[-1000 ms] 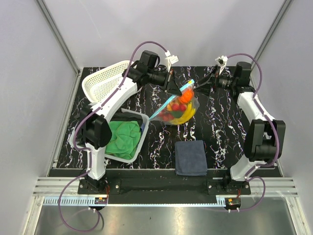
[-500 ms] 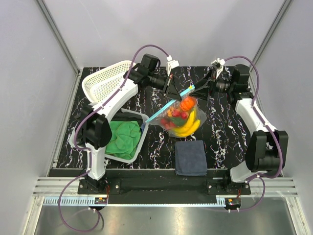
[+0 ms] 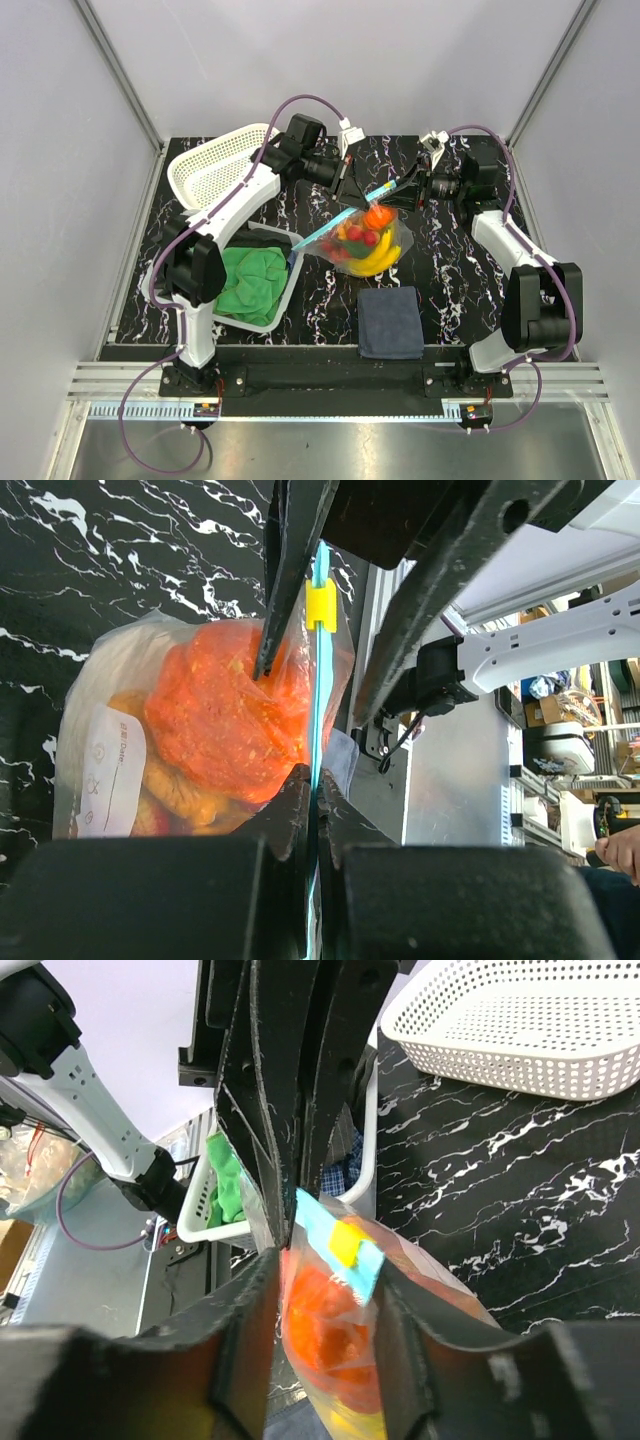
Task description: Open the zip-top bag and remove the fake food
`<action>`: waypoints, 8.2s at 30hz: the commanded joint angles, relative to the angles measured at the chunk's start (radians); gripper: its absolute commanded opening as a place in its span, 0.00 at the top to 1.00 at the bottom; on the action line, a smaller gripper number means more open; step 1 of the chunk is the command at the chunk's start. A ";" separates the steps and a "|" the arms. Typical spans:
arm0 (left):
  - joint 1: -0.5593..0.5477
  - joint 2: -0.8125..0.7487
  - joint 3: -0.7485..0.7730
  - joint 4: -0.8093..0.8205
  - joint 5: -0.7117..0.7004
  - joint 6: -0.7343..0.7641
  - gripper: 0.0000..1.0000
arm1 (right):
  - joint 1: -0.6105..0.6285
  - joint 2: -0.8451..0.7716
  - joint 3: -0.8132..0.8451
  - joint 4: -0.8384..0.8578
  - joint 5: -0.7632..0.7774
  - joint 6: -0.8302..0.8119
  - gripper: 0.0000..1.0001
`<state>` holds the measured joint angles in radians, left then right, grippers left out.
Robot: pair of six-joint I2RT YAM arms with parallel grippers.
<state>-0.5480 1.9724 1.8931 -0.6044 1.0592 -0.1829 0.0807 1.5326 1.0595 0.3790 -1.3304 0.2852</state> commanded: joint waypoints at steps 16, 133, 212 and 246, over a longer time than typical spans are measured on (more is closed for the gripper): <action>-0.004 -0.107 -0.037 0.090 0.015 -0.052 0.55 | 0.019 -0.072 0.019 -0.127 0.089 -0.029 1.00; -0.035 -0.100 -0.273 0.736 0.077 -0.532 0.91 | 0.051 -0.141 -0.059 -0.230 -0.010 0.189 1.00; -0.006 -0.652 -0.796 0.195 -0.321 -0.251 1.00 | -0.107 0.291 0.286 0.199 0.120 0.461 1.00; 0.123 -0.271 -0.305 0.138 -0.307 -0.104 0.33 | 0.039 0.409 0.208 1.072 -0.116 1.154 1.00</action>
<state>-0.3965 1.6878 1.5478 -0.4793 0.7517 -0.3302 0.1051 2.0090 1.2709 1.2900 -1.4349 1.4704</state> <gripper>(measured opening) 0.659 0.008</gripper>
